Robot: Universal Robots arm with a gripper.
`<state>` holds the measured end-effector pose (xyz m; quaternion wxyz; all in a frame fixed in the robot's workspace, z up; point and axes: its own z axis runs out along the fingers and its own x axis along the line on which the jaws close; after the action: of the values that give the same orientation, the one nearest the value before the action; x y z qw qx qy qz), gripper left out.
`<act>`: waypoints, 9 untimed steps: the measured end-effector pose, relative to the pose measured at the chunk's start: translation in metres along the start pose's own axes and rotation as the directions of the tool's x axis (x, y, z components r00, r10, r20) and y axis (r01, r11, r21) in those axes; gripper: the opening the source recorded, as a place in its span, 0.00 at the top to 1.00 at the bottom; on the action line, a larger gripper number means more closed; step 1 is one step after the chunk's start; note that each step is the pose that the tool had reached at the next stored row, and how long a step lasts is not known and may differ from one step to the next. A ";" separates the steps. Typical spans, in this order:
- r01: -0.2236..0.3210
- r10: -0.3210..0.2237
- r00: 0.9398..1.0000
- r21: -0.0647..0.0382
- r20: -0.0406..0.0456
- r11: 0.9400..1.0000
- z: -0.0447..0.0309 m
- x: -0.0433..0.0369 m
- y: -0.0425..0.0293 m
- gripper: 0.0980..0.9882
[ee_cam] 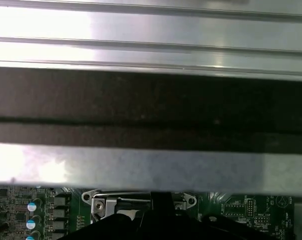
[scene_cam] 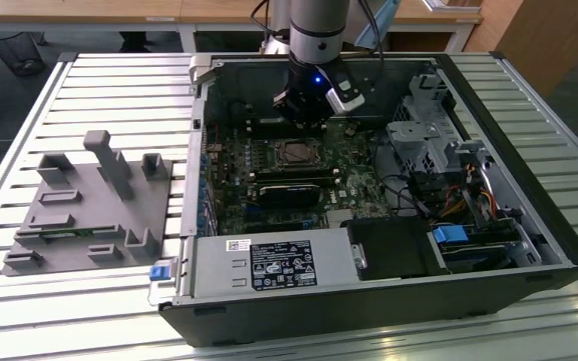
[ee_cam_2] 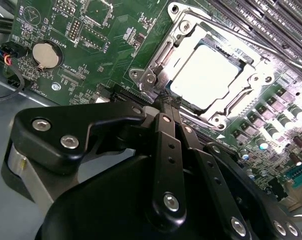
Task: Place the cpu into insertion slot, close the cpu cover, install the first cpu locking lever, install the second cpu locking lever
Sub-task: 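Install the second cpu locking lever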
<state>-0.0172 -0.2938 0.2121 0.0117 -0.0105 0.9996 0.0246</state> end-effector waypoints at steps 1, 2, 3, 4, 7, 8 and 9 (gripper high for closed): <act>0.000 0.000 1.000 0.000 0.000 1.000 0.0000 0.0000 -0.0002 0.99; 0.000 0.000 1.000 0.000 0.000 1.000 0.0000 0.0000 -0.0004 0.99; 0.000 0.000 1.000 0.000 0.000 1.000 0.0000 0.0000 -0.0006 0.99; 0.000 0.000 1.000 0.000 0.000 1.000 0.0000 0.0000 -0.0009 0.99; 0.000 0.000 1.000 0.000 0.000 1.000 -0.0001 0.0000 -0.0017 0.99; 0.000 0.000 1.000 0.000 0.000 1.000 -0.0001 0.0000 -0.0020 0.99; 0.000 0.000 1.000 0.000 0.000 1.000 -0.0002 0.0001 -0.0023 0.99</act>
<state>-0.0172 -0.2961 0.2121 0.0116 -0.0105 0.9996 0.0245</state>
